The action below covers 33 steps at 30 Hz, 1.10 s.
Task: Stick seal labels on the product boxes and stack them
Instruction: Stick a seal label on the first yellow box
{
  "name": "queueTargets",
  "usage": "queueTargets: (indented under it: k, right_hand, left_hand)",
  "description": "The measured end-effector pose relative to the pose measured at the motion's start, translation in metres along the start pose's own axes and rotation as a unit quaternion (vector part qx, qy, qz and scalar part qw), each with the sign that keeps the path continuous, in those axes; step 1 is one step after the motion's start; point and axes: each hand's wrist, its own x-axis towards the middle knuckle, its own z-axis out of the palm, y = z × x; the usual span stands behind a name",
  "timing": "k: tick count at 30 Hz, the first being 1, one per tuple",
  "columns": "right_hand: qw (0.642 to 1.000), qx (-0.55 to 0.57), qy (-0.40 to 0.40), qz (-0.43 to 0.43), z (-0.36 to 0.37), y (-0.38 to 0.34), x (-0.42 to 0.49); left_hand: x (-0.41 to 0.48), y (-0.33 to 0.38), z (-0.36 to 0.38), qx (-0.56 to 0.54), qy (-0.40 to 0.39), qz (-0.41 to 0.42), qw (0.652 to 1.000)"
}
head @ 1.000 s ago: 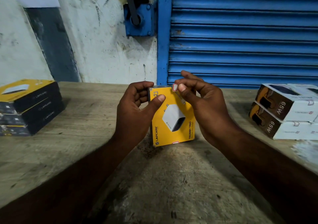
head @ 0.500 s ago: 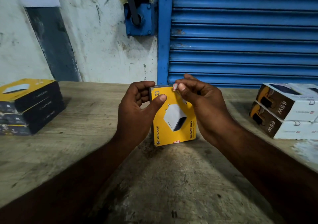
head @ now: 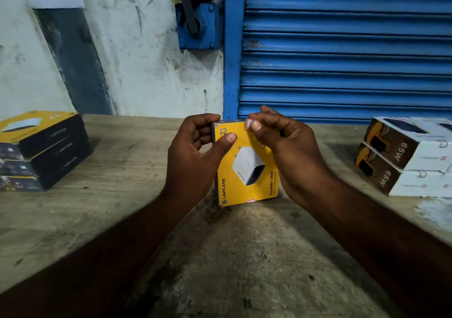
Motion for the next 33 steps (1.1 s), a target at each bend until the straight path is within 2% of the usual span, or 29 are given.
queueTargets:
  k: [33]
  right_hand:
    - [0.999, 0.004, 0.045, -0.023, 0.0056, 0.0020, -0.0049]
  left_hand:
    - [-0.0023, 0.0009, -0.0007, 0.011, -0.015, 0.008, 1.000]
